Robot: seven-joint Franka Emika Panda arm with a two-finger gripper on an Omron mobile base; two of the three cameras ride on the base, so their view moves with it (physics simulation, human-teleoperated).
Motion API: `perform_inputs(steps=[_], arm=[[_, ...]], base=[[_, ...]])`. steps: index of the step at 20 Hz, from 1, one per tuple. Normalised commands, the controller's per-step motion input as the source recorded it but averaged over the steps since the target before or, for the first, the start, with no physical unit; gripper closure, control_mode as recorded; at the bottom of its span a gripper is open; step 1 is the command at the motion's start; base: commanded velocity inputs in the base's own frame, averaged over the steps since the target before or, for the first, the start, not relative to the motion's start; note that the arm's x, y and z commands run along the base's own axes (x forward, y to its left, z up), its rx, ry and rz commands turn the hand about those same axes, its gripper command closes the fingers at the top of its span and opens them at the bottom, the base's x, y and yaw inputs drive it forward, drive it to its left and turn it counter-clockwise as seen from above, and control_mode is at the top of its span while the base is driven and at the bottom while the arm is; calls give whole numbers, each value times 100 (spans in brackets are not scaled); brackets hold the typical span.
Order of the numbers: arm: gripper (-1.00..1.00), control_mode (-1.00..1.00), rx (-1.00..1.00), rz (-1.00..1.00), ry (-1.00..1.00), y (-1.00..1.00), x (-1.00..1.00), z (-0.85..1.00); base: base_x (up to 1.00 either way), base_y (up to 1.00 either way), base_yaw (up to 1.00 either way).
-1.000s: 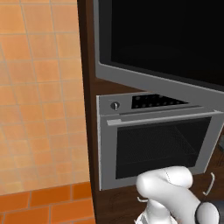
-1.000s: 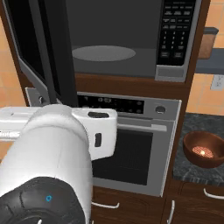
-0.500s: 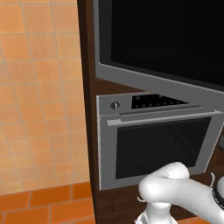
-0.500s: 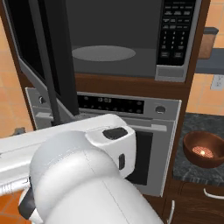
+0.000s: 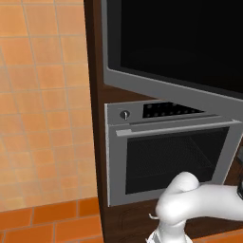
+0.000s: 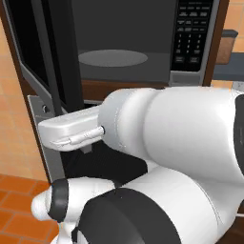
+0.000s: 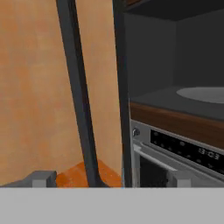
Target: Open the microwave, place the bowl with waffle inside the microwave, then close the microwave door and turn it on.
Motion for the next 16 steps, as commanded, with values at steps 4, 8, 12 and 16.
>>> perform_inputs(steps=[4, 8, 12, 16], arm=[[-100, -100, 14, 0, -6, -48, 46, -19], [-100, -100, 28, 0, -2, -5, 65, -12], [-100, -100, 21, 0, 7, 10, 88, -52], [-100, -100, 34, 0, 3, 0, 68, -98]], base=[[0, 0, 0], [0, 0, 0], [0, 0, 0], [0, 0, 0]])
